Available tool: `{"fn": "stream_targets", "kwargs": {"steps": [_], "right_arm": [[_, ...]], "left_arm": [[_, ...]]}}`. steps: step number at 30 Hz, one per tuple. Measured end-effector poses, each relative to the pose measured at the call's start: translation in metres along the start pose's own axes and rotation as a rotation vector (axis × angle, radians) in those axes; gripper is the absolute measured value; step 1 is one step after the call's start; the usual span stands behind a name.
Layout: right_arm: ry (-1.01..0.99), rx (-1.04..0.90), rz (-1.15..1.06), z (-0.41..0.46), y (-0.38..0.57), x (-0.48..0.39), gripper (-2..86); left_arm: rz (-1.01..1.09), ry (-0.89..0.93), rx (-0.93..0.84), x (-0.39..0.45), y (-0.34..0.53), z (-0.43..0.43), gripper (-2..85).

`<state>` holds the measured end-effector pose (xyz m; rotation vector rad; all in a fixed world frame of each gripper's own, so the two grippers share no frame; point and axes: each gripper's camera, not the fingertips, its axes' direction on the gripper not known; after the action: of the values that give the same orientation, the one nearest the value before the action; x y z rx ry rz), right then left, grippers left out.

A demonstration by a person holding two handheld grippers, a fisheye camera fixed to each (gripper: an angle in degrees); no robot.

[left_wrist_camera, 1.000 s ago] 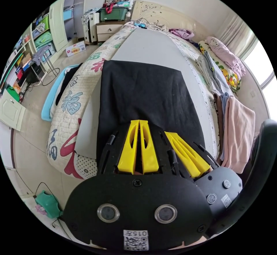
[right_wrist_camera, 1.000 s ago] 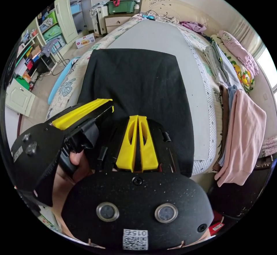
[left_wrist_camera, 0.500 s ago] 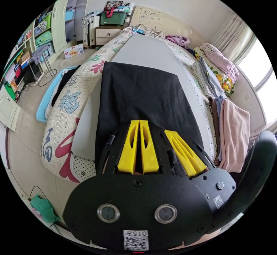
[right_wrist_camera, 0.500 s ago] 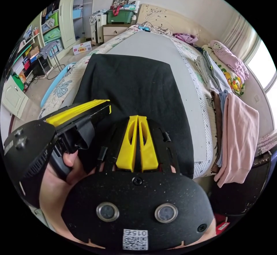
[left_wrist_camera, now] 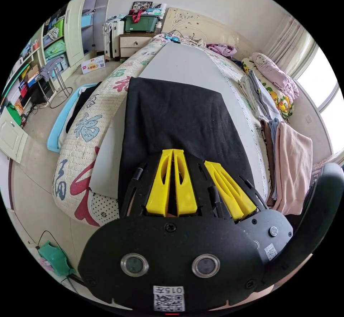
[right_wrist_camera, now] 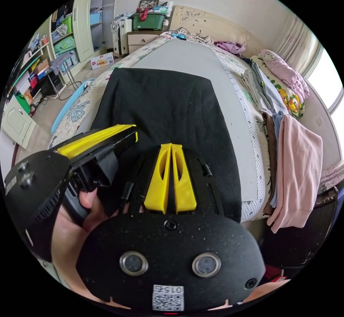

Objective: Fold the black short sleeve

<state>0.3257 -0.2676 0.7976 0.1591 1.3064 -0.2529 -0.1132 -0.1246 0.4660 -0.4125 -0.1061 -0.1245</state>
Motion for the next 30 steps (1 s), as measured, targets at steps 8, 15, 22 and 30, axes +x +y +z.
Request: {"fn": "stream_targets", "kwargs": {"steps": [8,15,22,30], "right_arm": [[0.02,0.001,-0.008,0.007,-0.001,0.002,-1.0],[0.034,0.002,-0.014,0.013,-0.002,0.005,-1.0],[0.043,0.002,-0.016,0.018,-0.004,0.008,-1.0],[0.05,0.003,-0.019,0.022,-0.006,0.012,-1.0]], "left_arm": [[-0.004,0.014,0.003,-0.003,-0.001,-0.003,-0.8],[-0.003,0.018,0.006,-0.004,-0.001,-0.006,-0.7],[-0.002,0.023,0.009,-0.006,-0.001,-0.008,-0.8],[-0.002,0.026,0.01,-0.007,-0.001,-0.009,-0.7]]}}
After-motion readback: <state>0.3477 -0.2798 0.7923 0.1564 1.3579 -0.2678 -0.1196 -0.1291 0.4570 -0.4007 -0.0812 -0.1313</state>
